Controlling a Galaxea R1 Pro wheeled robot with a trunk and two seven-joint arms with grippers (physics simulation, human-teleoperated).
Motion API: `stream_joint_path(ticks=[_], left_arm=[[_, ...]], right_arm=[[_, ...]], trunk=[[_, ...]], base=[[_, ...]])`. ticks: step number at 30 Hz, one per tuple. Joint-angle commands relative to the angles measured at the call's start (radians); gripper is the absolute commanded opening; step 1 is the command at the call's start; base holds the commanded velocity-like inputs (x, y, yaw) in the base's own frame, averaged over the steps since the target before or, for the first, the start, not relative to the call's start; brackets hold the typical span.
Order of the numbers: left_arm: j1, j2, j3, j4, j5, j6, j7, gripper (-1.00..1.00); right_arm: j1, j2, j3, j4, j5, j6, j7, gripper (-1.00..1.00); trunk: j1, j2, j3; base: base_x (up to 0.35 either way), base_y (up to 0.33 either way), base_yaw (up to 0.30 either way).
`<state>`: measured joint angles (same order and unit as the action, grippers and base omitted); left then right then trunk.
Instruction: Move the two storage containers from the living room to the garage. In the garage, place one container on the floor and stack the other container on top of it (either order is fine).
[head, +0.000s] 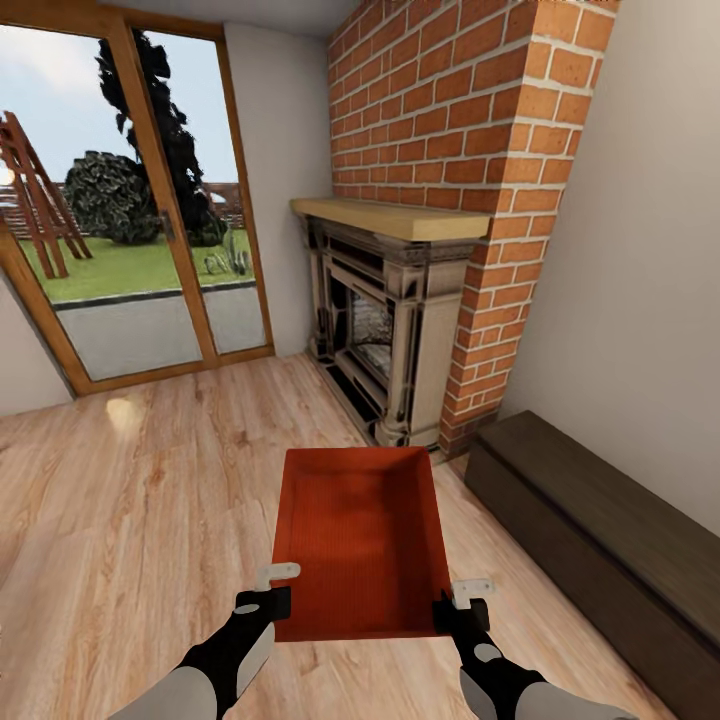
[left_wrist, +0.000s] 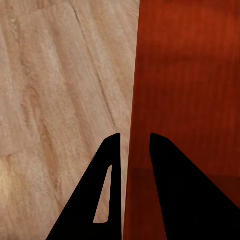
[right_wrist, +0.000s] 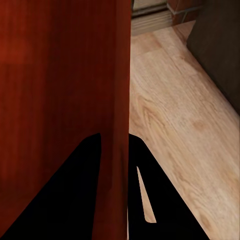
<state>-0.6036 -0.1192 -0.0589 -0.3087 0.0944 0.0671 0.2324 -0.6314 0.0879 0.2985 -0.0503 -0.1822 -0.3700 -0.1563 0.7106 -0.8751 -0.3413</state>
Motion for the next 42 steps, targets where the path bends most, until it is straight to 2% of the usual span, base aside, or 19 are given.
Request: stream_joint_path(ticks=[1, 42], left_arm=[[-0.001, 0.001, 0.013, -0.004, -0.004, 0.007, 0.012, -1.0], [-0.001, 0.001, 0.013, -0.004, -0.004, 0.007, 0.012, -1.0]], right_arm=[[-0.001, 0.0, -0.032, 0.003, -0.033, -0.009, -0.015, -1.0], [-0.001, 0.0, -0.032, 0.003, -0.033, -0.009, -0.015, -1.0]], trunk=[[0.0, -0.001, 0.0], [0.0, -0.001, 0.066]], base=[[0.0, 0.0, 0.091], [0.0, 0.0, 0.08]])
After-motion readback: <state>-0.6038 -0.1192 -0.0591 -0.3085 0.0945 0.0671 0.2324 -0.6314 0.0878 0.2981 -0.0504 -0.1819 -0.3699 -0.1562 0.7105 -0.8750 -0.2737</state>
